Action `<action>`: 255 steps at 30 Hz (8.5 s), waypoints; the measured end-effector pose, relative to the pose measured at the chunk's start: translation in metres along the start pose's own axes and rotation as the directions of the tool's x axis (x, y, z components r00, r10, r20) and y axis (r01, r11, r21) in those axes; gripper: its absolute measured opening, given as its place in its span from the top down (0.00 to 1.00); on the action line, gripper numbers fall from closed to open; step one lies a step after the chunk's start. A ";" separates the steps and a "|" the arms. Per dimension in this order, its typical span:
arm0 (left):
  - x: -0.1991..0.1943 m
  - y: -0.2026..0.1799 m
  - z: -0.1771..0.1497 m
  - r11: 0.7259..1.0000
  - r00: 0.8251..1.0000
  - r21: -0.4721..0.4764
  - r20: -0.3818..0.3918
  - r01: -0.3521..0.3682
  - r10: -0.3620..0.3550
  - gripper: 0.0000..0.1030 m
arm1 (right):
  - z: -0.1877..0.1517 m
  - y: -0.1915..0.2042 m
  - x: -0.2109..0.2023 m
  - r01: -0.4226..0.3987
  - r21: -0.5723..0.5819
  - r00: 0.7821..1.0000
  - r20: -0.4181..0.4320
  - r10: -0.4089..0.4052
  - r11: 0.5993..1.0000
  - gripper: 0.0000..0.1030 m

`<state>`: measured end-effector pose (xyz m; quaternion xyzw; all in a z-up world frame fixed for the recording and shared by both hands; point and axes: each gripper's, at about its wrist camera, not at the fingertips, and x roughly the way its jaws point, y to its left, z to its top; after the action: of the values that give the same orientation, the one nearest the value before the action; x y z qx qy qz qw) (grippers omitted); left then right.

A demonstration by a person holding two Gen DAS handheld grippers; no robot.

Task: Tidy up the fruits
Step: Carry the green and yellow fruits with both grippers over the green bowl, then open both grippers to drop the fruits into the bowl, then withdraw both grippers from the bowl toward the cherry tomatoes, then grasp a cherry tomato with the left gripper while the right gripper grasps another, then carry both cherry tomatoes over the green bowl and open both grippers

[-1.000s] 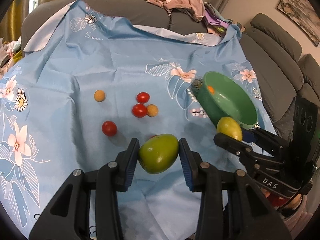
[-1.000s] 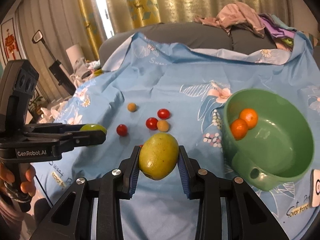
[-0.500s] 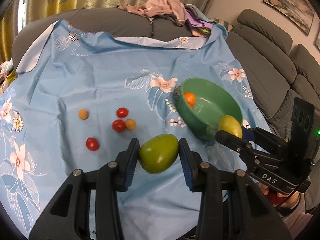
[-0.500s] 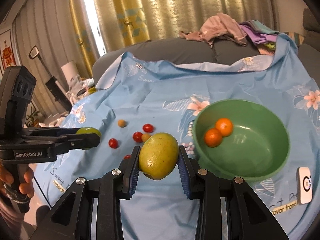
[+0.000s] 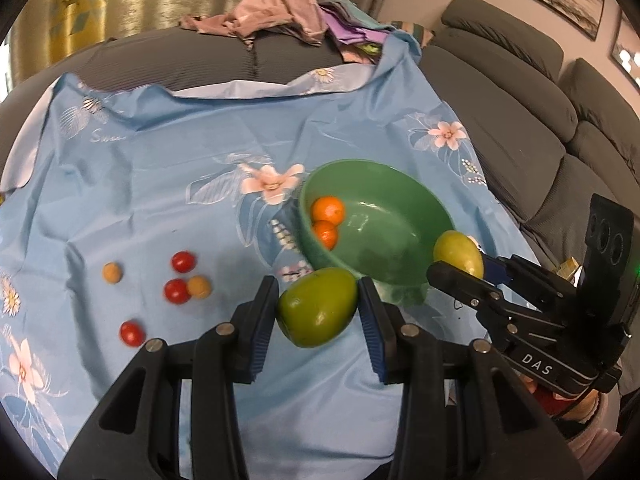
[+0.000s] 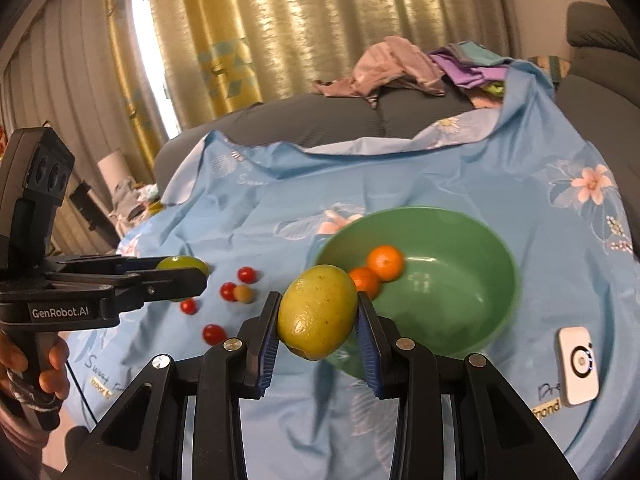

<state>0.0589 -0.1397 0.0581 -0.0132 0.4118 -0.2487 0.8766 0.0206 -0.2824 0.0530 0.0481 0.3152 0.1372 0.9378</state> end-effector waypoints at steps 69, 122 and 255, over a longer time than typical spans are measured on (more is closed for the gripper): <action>0.150 -0.062 0.040 0.961 0.973 0.272 -0.200 -0.056 0.113 0.60 | 0.000 -0.077 0.039 0.144 0.088 0.988 -0.076 -0.138 0.986 0.64; -0.042 0.086 -0.108 0.938 0.948 -0.151 -0.115 -0.311 0.295 0.18 | -0.030 0.054 0.014 -0.027 -0.029 0.987 -0.162 0.022 0.999 0.60; 0.056 -0.064 0.034 0.961 0.998 0.273 -0.036 -0.040 0.051 0.73 | -0.002 -0.044 0.011 0.064 0.140 0.997 -0.040 -0.058 0.988 0.67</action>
<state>0.0866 -0.2269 0.0557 0.1222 0.3923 -0.2830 0.8666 0.0381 -0.3208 0.0375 0.1022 0.3423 0.0866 0.9300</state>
